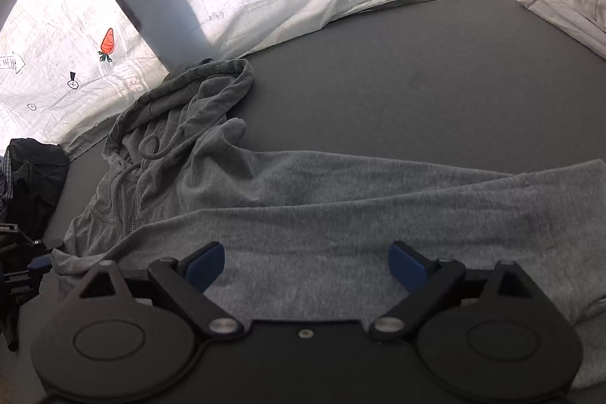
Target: Fold clothes
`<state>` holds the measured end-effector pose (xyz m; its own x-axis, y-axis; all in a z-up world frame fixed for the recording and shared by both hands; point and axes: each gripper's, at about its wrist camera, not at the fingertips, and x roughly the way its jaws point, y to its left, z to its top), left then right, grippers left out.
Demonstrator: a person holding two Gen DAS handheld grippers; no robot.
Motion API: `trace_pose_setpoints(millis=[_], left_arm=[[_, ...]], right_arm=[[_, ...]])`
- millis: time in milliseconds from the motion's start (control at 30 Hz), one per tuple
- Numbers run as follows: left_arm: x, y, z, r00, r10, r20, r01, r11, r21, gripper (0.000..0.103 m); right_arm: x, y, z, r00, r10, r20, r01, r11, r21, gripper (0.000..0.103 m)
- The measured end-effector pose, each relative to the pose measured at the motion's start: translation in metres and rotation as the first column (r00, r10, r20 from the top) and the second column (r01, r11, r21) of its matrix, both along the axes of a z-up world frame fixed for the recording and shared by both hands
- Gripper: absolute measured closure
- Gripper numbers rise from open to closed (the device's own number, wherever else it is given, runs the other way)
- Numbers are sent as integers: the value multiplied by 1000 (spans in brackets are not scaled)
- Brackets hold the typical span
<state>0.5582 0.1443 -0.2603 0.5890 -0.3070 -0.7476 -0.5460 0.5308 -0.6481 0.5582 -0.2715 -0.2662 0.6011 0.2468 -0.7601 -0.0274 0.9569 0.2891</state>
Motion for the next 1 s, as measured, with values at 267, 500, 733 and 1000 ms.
trace_pose_setpoints(millis=[267,500,733,1000], left_arm=[[6,7,-2,999,-5,-46,4,1000,-27,92],[22,28,5,998,-20,-63,19,1000,-20,93],[53,51,16,998,-58,-24,59,998,13,102],[45,61,6,993,-114,-32,114,993,-20,101]], right_arm=[[2,46,35,994,52,92,-37,987,-156,87],[0,90,24,999,42,8,-43,991,127,97],[-5,137,14,997,73,-35,-65,980,186,97],[10,177,-5,979,174,-107,-135,944,301,97]])
